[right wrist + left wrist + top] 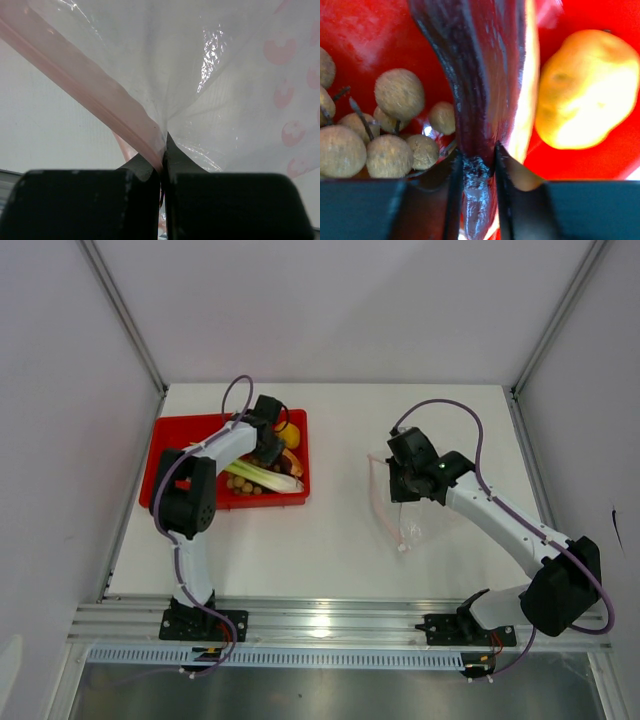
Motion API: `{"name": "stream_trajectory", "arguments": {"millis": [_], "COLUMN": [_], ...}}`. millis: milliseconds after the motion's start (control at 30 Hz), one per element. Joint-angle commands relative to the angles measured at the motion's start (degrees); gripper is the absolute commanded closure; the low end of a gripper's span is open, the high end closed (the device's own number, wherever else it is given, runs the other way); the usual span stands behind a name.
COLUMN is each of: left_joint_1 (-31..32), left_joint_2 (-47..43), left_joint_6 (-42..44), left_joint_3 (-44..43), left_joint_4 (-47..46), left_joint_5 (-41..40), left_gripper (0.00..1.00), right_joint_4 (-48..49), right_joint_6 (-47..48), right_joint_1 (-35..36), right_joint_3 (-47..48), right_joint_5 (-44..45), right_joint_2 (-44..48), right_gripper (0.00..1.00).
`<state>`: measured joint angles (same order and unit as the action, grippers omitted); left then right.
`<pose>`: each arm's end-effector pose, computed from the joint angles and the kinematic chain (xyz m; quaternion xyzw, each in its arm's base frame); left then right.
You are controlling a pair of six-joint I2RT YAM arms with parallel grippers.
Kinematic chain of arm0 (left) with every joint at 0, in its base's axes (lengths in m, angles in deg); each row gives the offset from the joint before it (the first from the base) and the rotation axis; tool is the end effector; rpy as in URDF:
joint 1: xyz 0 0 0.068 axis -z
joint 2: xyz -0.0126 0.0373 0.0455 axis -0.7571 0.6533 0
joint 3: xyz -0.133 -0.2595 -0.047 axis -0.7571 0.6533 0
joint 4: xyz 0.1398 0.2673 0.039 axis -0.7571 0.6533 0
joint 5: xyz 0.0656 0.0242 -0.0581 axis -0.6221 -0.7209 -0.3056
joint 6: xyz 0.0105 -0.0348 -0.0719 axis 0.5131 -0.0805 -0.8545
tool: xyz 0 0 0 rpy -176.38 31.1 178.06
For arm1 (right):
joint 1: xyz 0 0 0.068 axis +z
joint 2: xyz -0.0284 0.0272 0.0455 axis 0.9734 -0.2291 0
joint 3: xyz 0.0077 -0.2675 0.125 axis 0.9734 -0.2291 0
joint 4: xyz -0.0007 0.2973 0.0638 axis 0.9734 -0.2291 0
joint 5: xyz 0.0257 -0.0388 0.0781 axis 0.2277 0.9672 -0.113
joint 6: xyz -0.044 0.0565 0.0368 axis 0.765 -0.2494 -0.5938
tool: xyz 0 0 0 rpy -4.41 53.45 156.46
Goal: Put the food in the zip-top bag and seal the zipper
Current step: Pick up the fake food from the bin.
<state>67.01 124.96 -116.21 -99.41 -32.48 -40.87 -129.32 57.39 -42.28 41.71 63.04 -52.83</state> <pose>0.4670 -0.1313 0.1528 -0.4374 0.8649 -0.0535 0.2405 0.2847 0.1811 0.2825 -0.0858 0.9516 0.0607 0.2887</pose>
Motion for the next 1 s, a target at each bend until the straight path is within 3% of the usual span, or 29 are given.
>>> {"name": "stream_trajectory", "arguments": {"millis": [0, 67, 233, 567, 967], "left_joint_1": [-0.5, -0.4, 0.0, 2.6, 3.0], "left_joint_2": [-4.0, -5.5, -11.3, -20.1, -25.3], "left_joint_6": [2.0, 2.8, 5.6, 11.4, 14.0], "left_joint_3": [1.6, 2.7, 4.7, 9.0, 10.5], "left_joint_4": [-0.9, -0.7, -0.1, -0.9, -2.3], "left_joint_5": [-2.3, -3.1, -7.7, -9.6, -3.1], "left_gripper": [0.76, 0.87, 0.99, 1.00, 0.99], "right_joint_4": [1.1, 1.1, 1.0, 1.4, 0.8], "right_joint_6": [0.5, 0.4, 0.2, 0.0, -0.1], "right_joint_1": [-0.1, -0.1, 0.0, 0.1, -0.1], "right_joint_3": [0.2, 0.2, 0.1, -0.5, -0.4], "right_joint_5": [-0.5, -0.7, -0.9, -0.1, 0.4], "right_joint_2": [1.5, 1.6, 1.7, 1.6, 2.3], "right_gripper": [1.00, 1.00, 1.00, 1.00, 1.00]}}
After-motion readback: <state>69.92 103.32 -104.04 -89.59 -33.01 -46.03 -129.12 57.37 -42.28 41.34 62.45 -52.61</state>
